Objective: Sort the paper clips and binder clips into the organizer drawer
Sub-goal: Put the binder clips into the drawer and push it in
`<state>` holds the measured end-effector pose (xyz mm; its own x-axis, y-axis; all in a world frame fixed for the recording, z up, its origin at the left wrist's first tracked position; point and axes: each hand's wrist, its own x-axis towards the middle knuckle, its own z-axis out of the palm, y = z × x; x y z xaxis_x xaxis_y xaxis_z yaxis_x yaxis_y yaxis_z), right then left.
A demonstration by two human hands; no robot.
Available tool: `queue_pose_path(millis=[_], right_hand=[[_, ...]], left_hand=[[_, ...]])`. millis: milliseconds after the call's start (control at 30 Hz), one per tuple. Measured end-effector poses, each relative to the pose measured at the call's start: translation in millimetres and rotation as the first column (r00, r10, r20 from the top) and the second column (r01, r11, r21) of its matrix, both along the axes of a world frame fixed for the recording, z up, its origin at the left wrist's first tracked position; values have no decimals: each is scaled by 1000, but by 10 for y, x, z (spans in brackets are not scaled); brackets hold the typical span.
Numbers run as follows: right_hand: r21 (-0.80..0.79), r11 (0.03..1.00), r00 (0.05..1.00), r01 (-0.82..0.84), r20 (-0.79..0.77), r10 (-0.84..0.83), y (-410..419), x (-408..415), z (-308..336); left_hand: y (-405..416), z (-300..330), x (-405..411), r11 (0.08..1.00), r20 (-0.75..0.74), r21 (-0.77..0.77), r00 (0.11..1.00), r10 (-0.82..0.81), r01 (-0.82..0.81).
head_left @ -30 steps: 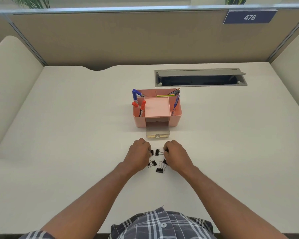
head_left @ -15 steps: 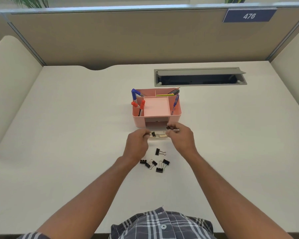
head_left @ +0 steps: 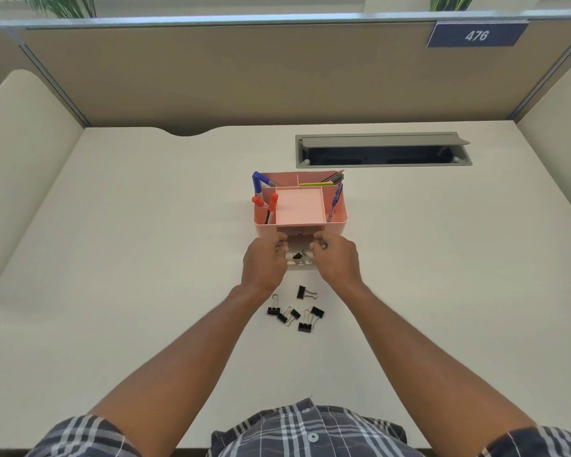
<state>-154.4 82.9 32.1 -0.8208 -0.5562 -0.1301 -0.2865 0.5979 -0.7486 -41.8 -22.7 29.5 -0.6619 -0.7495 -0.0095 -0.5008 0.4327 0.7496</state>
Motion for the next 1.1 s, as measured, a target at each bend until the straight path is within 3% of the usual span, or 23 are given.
queue_pose_path(millis=[67, 133, 267, 367, 800, 967, 1100], right_hand=[[-51, 999, 999, -10, -39, 8, 101, 41, 7], [-45, 996, 993, -73, -98, 69, 231, 124, -43], [237, 919, 930, -315, -118, 349, 460, 334, -284], [339, 864, 889, -373, -136, 437, 492, 463, -401], [305, 892, 888, -333, -216, 405, 470, 448, -443], [286, 901, 894, -325, -218, 392, 486, 426, -444], [274, 908, 904, -317, -201, 377, 485, 427, -438]], left_hand=[[29, -18, 139, 998, -9, -28, 999, 49, -49], [54, -95, 330, 994, 87, -34, 991, 105, -102], [183, -277, 656, 999, 431, -48, 902, 27, -7], [331, -308, 682, 997, 502, -66, 865, -8, 47], [353, -398, 553, 953, 441, -208, 890, -111, 221], [336, -421, 607, 972, 269, -185, 959, -91, 144], [348, -468, 722, 976, 282, -182, 958, -61, 116]])
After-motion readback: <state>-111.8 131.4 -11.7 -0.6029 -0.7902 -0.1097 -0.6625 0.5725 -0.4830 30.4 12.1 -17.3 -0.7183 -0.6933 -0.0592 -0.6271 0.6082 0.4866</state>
